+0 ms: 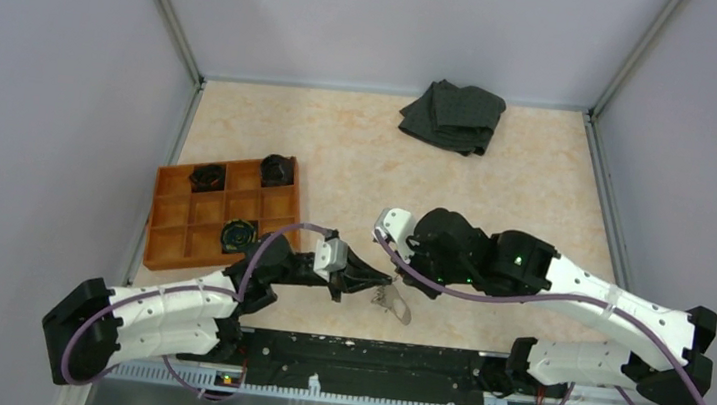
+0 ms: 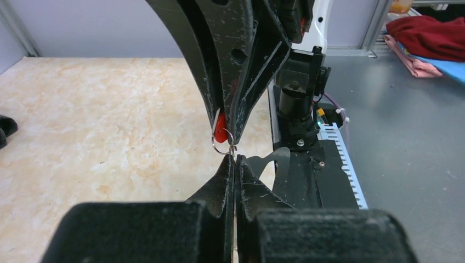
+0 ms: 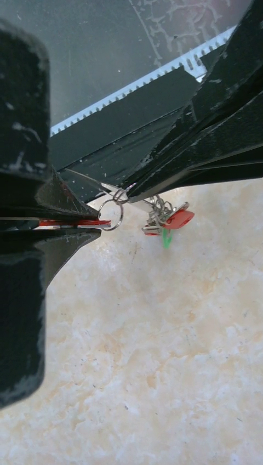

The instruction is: Remove the keys from the keyring

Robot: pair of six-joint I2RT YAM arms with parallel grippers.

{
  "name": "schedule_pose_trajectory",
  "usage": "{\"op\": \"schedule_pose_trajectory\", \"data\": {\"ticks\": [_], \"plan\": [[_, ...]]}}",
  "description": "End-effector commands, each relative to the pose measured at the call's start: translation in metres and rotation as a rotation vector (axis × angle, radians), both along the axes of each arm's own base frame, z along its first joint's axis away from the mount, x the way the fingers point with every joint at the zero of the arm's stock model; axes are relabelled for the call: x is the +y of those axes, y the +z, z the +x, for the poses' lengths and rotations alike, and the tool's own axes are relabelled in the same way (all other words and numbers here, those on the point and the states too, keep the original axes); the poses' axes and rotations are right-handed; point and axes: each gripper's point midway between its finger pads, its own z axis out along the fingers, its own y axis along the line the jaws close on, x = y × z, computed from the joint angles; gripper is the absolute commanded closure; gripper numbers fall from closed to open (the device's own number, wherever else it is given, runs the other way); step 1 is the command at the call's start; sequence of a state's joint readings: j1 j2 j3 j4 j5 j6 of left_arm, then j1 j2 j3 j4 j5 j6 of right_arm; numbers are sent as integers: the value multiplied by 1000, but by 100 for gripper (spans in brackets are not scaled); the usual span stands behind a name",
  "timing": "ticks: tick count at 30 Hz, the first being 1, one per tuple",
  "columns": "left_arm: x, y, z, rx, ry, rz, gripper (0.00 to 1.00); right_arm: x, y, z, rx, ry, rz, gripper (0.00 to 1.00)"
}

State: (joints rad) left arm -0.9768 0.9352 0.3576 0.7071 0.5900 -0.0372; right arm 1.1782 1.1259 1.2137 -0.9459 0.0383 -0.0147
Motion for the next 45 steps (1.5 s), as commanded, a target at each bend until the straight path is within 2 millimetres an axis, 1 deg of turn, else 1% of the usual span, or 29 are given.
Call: {"op": "schedule_pose_trajectory", "data": {"ticks": [1,6,8,10,11,14,16,20,23,26,32,38,45], "plan": [[7,35,-9,6,-6,-169,100,-1,2,7,-38,-45,25,100],[14,44,-9,43,16,-237,100,-3,-3,8,-33,-64,16,100],[14,44,-7,52,27,-236,100,-4,0,10,-44,-74,16,100],[13,39,-4,59,40,-217,100,-4,9,13,-66,-81,26,100],[13,35,-2,67,52,-204,95,-5,13,15,-78,-84,30,100],[12,27,1,67,70,-171,73,-3,28,19,-117,-70,57,100],[10,24,4,57,82,-150,67,-2,34,19,-138,-48,64,100],[7,22,11,21,105,-113,66,-1,42,20,-176,-10,55,100],[4,22,18,-8,128,-87,66,-2,44,21,-193,12,43,100],[0,26,22,-31,133,-81,66,-2,44,20,-198,27,30,100],[-7,31,21,-42,103,-84,63,3,45,21,-187,24,29,100],[-10,26,22,-38,101,-67,62,7,46,18,-177,30,38,100],[-13,29,21,-49,81,-73,64,10,47,16,-165,34,42,100]]}}
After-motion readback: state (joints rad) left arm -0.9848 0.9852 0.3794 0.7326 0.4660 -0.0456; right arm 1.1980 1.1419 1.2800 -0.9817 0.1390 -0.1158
